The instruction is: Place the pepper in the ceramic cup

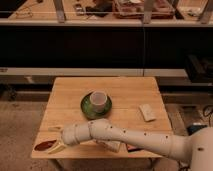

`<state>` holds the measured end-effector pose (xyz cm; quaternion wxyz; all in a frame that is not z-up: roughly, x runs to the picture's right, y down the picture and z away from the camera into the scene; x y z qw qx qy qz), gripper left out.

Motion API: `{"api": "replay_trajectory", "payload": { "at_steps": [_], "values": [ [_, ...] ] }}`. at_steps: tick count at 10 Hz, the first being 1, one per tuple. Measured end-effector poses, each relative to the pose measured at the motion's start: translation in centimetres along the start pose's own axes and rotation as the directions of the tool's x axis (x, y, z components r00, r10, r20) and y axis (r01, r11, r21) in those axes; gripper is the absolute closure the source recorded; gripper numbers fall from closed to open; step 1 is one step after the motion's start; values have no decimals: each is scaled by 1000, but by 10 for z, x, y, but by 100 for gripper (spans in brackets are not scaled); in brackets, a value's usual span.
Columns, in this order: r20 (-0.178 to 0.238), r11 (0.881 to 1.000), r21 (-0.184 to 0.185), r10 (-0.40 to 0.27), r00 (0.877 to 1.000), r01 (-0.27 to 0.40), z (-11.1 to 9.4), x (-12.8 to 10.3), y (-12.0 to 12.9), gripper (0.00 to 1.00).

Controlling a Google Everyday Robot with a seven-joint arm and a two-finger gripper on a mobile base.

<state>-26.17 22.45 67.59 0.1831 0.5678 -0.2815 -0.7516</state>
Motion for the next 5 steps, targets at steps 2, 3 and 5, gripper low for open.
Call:
{"api": "replay_trajectory", "payload": {
  "at_steps": [2, 3, 5],
  "values": [
    [34, 1000, 9, -3, 999, 2, 2, -8, 2, 36],
    [48, 1000, 14, 0, 999, -1, 5, -13, 3, 36],
    [88, 1000, 4, 10, 996, -10, 7, -26, 13, 36]
  ]
}}
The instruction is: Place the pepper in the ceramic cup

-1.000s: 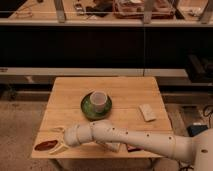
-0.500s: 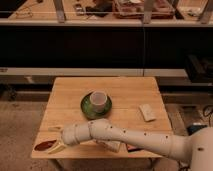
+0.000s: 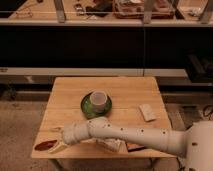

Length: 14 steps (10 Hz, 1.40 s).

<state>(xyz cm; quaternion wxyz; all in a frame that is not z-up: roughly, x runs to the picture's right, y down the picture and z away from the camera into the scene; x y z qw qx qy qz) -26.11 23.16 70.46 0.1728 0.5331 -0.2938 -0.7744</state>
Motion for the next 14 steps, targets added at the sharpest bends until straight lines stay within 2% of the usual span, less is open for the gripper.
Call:
{"api": "replay_trajectory", "payload": {
  "at_steps": [4, 10, 14],
  "values": [
    [76, 1000, -23, -12, 997, 14, 13, -20, 9, 36],
    [90, 1000, -1, -24, 996, 25, 50, -41, -3, 36],
    [116, 1000, -14, -9, 993, 10, 52, -57, 2, 36]
  ]
}}
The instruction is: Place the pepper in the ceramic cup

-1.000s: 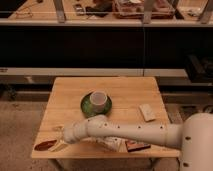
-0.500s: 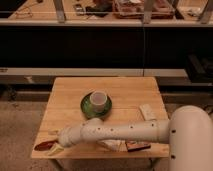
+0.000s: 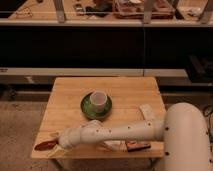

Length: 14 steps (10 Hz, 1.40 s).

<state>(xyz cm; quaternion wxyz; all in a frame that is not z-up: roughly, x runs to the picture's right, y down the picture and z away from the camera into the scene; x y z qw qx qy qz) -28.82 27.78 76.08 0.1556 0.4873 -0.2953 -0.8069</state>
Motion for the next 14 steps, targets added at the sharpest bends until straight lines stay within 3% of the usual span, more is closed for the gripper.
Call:
{"api": "replay_trajectory", "payload": {
  "at_steps": [2, 3, 5, 9, 12, 13, 14],
  "values": [
    [4, 1000, -2, 11, 1000, -11, 0, -4, 1, 36],
    [2, 1000, -2, 17, 1000, -17, 1, -5, 0, 41],
    [-8, 1000, -3, 23, 1000, -23, 1, -2, 0, 56],
    [-19, 1000, 4, 17, 1000, -17, -3, 3, -4, 97],
    [-20, 999, 11, 30, 999, -30, -4, -2, -6, 100],
    [-21, 999, 14, 38, 999, -38, -4, -3, -7, 96],
    [-21, 999, 17, 39, 999, -38, -4, -5, -7, 83]
  ]
}}
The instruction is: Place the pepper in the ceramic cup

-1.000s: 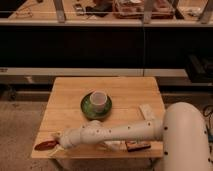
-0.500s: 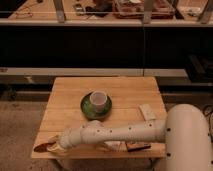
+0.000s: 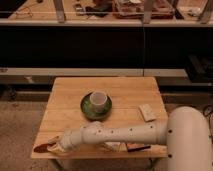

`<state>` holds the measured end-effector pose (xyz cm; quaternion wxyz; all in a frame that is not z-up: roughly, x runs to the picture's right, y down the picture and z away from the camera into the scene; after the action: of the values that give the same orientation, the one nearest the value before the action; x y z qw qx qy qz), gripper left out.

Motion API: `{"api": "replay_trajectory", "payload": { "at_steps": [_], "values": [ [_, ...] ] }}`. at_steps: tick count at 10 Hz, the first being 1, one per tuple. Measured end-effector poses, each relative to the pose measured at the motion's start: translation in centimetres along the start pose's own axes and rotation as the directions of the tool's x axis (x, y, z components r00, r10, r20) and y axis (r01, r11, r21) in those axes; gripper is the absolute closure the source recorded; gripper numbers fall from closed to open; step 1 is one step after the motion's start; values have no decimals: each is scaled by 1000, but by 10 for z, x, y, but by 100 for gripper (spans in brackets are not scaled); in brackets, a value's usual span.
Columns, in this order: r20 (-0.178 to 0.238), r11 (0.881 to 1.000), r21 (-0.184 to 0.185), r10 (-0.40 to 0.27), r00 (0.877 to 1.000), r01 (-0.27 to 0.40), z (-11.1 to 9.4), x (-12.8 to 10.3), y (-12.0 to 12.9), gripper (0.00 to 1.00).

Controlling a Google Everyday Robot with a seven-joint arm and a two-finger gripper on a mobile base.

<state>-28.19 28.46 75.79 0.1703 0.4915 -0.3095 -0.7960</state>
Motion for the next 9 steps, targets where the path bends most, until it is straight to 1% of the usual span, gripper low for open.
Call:
{"api": "replay_trajectory", "payload": {
  "at_steps": [2, 3, 4, 6, 7, 9],
  "values": [
    [-4, 1000, 0, 1, 1000, -1, 0, -1, 0, 65],
    [-8, 1000, 0, 6, 1000, -6, 0, -1, 1, 53],
    [-12, 1000, -1, 9, 1000, -9, -1, -1, 1, 45],
    [-16, 1000, -3, 14, 1000, -14, -2, -2, 3, 24],
    [-17, 1000, -3, 16, 1000, -16, -3, -3, 3, 21],
    [-15, 1000, -3, 15, 1000, -15, -3, -4, 4, 20]
  ]
}}
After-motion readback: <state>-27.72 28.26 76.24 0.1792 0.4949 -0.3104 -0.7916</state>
